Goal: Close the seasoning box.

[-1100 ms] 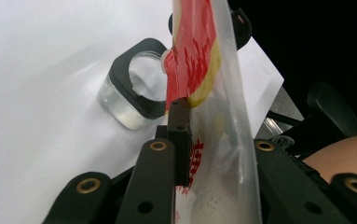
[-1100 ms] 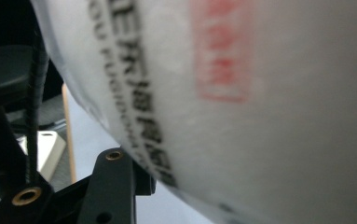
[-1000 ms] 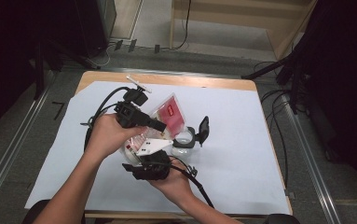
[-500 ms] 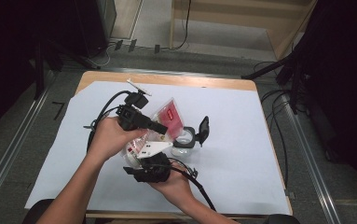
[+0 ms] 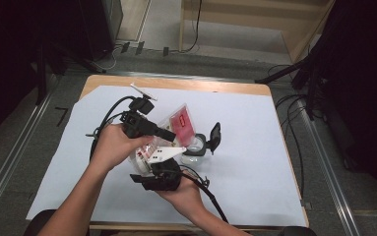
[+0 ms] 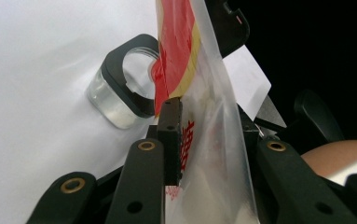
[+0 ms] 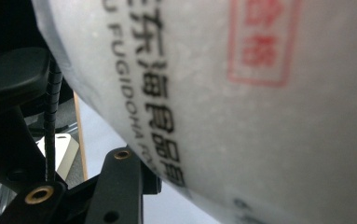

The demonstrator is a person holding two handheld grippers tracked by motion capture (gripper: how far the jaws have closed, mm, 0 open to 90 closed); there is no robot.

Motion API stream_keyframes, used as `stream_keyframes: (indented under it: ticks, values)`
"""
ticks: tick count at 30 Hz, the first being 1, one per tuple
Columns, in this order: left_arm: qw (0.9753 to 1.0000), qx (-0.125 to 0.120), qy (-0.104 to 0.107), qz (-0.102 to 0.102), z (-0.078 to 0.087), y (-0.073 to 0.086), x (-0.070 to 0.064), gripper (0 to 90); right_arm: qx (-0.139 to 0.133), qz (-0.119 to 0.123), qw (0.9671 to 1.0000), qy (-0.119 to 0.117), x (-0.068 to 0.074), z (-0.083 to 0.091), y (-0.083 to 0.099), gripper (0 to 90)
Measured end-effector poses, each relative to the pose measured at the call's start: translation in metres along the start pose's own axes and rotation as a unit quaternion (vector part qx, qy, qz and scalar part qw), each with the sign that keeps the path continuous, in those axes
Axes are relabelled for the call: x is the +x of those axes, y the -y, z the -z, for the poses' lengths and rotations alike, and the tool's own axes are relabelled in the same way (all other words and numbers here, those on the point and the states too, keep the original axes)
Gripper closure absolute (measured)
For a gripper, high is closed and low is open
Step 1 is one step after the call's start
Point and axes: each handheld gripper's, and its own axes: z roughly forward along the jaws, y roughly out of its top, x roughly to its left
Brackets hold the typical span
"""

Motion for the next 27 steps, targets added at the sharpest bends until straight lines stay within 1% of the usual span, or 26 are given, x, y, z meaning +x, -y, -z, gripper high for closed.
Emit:
stream_keyframes:
  ticks: [1,2,3,5,6,8,11,14,15,16,17,18,19,22,24,26,27]
  values:
    - [1.0,-0.003,-0.001,0.0,0.0,0.0,0.0,73.6,0.002,0.006,1.0,0.0,0.0,-0.001,0.0,59.0]
    - [1.0,-0.003,-0.001,0.0,0.0,0.0,0.0,73.9,0.002,0.006,1.0,0.0,0.0,-0.001,0.0,59.0]
    - [1.0,-0.004,-0.002,0.0,0.0,0.0,0.0,73.9,0.003,0.011,0.9999,-0.001,0.001,-0.001,0.0,57.4]
    - [1.0,-0.004,-0.004,-0.002,-0.001,-0.001,-0.001,74.3,0.004,0.021,0.9998,0.002,0.003,-0.002,0.0,55.5]
    - [1.0,-0.006,-0.006,-0.002,-0.001,-0.001,-0.001,74.4,0.008,0.03,0.9995,0.007,0.004,-0.002,0.0,59.2]
    - [0.9999,-0.007,-0.007,-0.001,-0.001,-0.001,-0.001,74.4,0.011,0.031,0.9994,0.01,0.004,-0.002,-0.001,60.8]
    - [0.9999,-0.016,-0.005,0.001,-0.001,-0.002,-0.003,72.5,0.007,0.023,0.9996,0.015,0.002,-0.001,-0.001,61.3]
    - [0.9998,-0.017,-0.004,0.002,0.0,-0.002,-0.004,71.2,0.004,0.017,0.9998,0.014,0.001,0.0,-0.001,61.4]
    - [0.9999,-0.016,-0.004,0.001,0.001,-0.002,-0.005,69.8,0.0,0.007,0.9999,0.01,-0.001,0.001,-0.002,61.4]
    - [0.9999,-0.016,-0.004,0.001,0.001,-0.002,-0.005,69.1,0.0,0.007,0.9999,0.01,-0.001,0.001,-0.002,61.4]
    - [0.9999,-0.016,-0.006,-0.001,0.001,-0.002,-0.006,69.0,-0.005,-0.001,1.0,0.005,-0.002,0.002,-0.002,61.5]
    - [0.9998,-0.016,-0.007,-0.005,0.002,-0.002,-0.006,69.0,-0.005,-0.001,1.0,0.005,-0.002,0.002,-0.002,61.5]
    - [0.9998,-0.018,-0.009,-0.003,0.002,-0.002,-0.008,68.8,-0.007,-0.004,1.0,0.004,-0.002,0.003,-0.002,61.5]
    - [0.9999,-0.015,-0.007,-0.004,0.003,-0.002,-0.009,67.0,-0.011,-0.01,0.9999,0.0,-0.002,0.004,-0.002,61.5]
    - [0.9998,-0.015,-0.012,-0.007,0.004,-0.002,-0.01,67.0,-0.016,-0.016,0.9997,-0.001,-0.003,0.004,-0.003,61.5]
    - [0.9998,-0.016,-0.012,-0.005,0.004,-0.002,-0.011,66.8,-0.017,-0.024,0.9996,-0.006,-0.003,0.005,-0.003,61.4]
    - [0.9998,-0.015,-0.014,-0.005,0.004,-0.001,-0.012,66.8,-0.017,-0.024,0.9996,-0.006,-0.003,0.005,-0.003,61.4]
